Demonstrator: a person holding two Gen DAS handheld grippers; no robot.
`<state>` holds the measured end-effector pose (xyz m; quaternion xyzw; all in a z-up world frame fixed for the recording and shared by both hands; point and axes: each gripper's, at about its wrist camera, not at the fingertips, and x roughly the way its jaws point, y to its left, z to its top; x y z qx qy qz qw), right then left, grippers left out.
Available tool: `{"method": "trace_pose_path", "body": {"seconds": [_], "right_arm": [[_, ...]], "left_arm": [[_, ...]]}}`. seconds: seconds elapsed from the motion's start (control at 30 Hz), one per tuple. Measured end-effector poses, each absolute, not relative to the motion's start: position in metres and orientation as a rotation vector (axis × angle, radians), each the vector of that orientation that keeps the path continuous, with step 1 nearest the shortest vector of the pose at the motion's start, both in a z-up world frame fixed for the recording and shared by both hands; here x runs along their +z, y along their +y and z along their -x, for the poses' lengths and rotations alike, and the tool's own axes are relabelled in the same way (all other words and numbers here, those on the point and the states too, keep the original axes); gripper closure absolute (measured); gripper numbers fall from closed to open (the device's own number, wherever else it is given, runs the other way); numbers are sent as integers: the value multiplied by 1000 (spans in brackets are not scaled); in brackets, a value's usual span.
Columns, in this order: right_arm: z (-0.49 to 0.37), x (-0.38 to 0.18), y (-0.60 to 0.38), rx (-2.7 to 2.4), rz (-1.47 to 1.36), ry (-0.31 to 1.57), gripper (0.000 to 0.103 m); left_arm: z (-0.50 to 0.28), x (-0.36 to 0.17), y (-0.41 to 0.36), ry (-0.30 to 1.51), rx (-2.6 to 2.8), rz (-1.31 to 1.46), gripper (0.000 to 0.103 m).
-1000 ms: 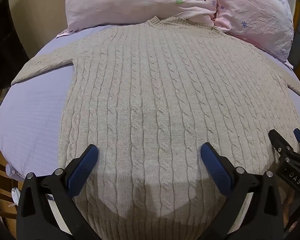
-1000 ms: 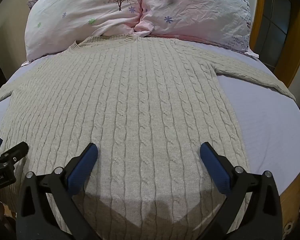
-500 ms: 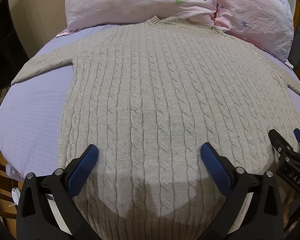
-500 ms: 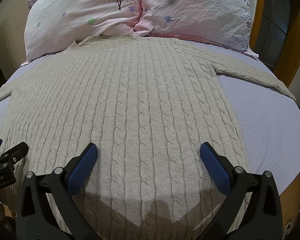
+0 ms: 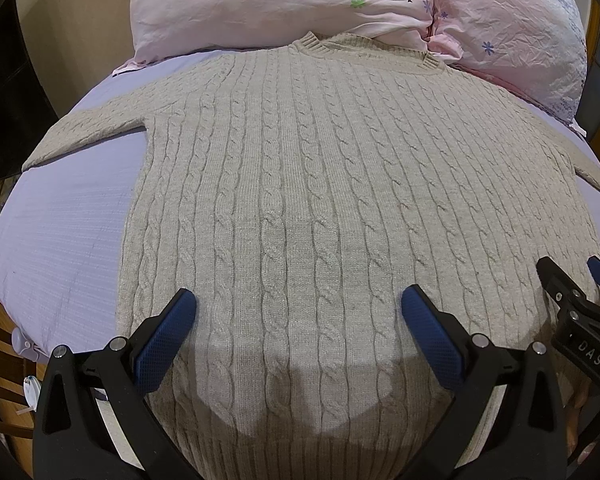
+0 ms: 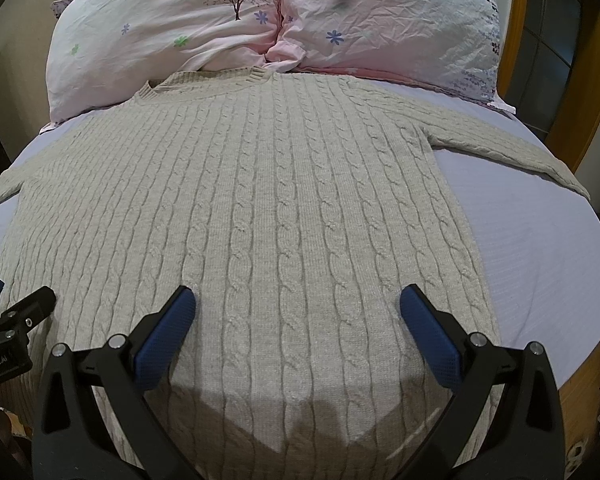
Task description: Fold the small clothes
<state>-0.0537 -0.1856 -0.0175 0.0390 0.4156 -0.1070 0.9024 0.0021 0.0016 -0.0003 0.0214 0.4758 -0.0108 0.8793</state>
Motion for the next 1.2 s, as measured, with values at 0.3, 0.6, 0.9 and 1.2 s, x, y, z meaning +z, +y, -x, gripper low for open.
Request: {"method": "trace_pose_path", "body": {"seconds": [0.3,0.6,0.9,1.2], "right_arm": [[55,-18,-187,-220,-79,854,2],[56,-17,-188,-220,-78,853,2],[56,-16,-187,-220,-78,856,2],[56,-16,-186,-221,-81,860,2]], "left_arm": [[-2,0,2,991,-22,-44,1],[3,2,1,989,-22,-45,1],[3,2,1,990,-22,-44,1],[3,1,1,995,-22,-46,1]]}}
